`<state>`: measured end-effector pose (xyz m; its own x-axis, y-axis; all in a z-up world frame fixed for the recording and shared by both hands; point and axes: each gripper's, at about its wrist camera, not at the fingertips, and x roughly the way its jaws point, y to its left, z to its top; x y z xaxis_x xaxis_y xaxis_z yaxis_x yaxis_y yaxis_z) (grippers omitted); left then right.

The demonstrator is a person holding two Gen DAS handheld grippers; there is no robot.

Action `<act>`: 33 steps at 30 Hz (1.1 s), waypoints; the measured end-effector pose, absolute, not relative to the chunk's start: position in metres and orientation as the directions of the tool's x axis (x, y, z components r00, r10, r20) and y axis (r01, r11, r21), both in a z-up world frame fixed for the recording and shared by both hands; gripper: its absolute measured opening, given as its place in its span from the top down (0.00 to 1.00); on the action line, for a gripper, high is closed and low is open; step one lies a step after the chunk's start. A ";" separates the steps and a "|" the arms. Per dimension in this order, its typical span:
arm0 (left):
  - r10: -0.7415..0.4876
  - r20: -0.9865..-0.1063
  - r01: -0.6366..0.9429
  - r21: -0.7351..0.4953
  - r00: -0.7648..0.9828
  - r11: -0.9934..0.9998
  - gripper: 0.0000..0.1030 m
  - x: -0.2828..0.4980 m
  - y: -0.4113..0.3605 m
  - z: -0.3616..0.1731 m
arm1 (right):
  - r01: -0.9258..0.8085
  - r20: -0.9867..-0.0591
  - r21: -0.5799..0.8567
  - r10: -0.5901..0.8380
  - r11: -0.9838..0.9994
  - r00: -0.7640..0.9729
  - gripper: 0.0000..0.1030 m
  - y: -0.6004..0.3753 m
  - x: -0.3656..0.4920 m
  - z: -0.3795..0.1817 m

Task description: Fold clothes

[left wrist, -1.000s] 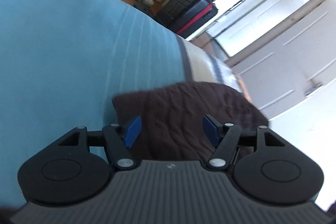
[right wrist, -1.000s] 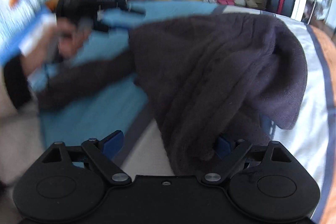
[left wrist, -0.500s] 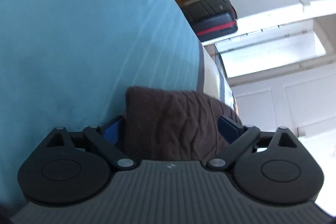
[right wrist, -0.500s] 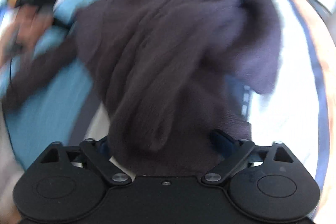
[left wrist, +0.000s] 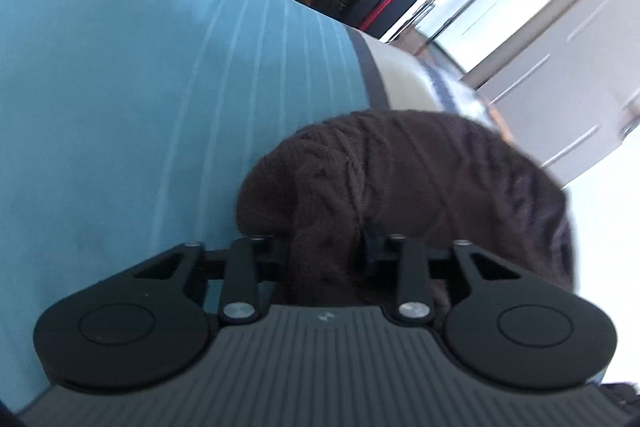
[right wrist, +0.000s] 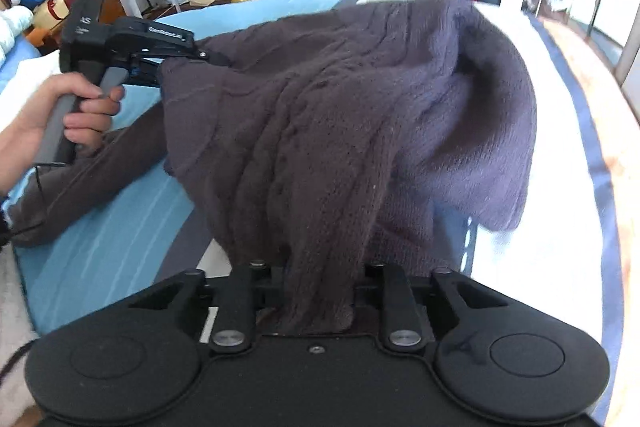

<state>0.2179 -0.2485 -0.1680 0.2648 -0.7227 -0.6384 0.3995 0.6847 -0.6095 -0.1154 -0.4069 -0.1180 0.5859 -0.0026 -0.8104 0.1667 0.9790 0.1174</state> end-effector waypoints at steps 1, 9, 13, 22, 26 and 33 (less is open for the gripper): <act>-0.747 -0.616 0.365 -0.655 0.250 0.662 0.73 0.220 -0.242 -0.170 | 0.171 -0.804 0.116 -0.008 0.978 0.594 0.80 -0.406 -0.118 -0.117; -0.856 -0.494 0.212 -0.830 0.153 0.517 0.65 0.238 -0.216 -0.200 | 0.254 -0.764 0.115 -0.078 0.960 0.640 0.84 -0.425 -0.123 -0.110; -0.852 -0.517 0.284 -0.807 0.081 0.517 0.54 0.236 -0.233 -0.195 | 0.279 -0.749 0.088 -0.121 0.956 0.651 0.84 -0.428 -0.123 -0.103; -0.791 -0.601 0.339 -0.725 0.115 0.600 0.81 0.227 -0.249 -0.187 | 0.272 -0.723 0.114 -0.108 0.955 0.683 0.83 -0.440 -0.114 -0.100; -0.727 -0.641 0.455 -0.585 0.246 0.671 0.84 0.221 -0.254 -0.161 | 0.257 -0.699 0.103 -0.114 0.961 0.706 0.86 -0.438 -0.110 -0.094; -0.706 -0.532 0.468 -0.528 0.468 0.708 0.84 0.219 -0.216 -0.108 | 0.234 -0.658 -0.006 -0.180 0.972 0.731 0.88 -0.434 -0.088 -0.062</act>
